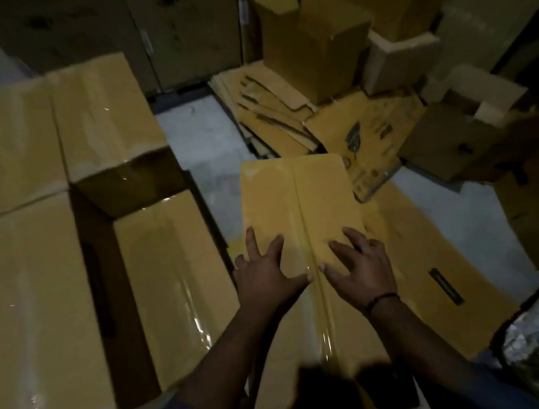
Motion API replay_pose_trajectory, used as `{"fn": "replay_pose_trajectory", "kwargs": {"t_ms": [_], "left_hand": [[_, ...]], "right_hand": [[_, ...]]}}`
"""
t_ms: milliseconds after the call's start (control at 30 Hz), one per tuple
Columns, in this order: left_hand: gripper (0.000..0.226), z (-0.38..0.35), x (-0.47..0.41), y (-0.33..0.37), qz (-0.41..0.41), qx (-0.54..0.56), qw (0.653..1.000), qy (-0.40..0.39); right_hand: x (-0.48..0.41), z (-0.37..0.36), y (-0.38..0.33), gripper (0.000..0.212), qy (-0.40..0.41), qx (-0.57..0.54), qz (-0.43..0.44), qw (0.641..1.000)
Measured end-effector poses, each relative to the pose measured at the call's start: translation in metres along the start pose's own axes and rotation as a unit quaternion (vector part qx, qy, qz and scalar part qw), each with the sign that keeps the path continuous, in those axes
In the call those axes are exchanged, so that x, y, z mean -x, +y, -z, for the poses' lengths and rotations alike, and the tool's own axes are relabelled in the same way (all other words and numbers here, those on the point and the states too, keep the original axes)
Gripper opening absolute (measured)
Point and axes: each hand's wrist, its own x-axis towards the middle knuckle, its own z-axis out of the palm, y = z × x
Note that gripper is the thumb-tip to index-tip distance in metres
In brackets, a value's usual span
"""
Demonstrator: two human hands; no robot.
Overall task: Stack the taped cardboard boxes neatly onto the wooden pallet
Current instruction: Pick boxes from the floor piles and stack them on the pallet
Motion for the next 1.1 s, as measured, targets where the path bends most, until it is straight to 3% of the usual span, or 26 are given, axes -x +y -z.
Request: {"fn": "replay_pose_trajectory", "kwargs": {"t_ms": [200,433,867,1100], "left_hand": [[0.106,0.083,-0.011,-0.083,0.019,-0.017,0.999,0.037],[0.109,0.112,-0.008,-0.174,0.067,-0.025,0.996,0.055],[0.114,0.09,0.004,-0.256,0.166,-0.004,0.986,0.017],[0.103,0.08,0.015,-0.27,0.161,-0.094,0.982,0.003]], "right_hand": [[-0.021,-0.021,-0.119,0.061,-0.009,-0.019,0.039,0.999],[-0.037,-0.074,-0.201,0.057,-0.065,-0.039,0.086,0.993],[-0.064,-0.137,-0.249,0.054,-0.193,0.013,0.146,0.97],[-0.066,-0.158,-0.25,0.051,-0.262,0.038,0.165,0.95]]}}
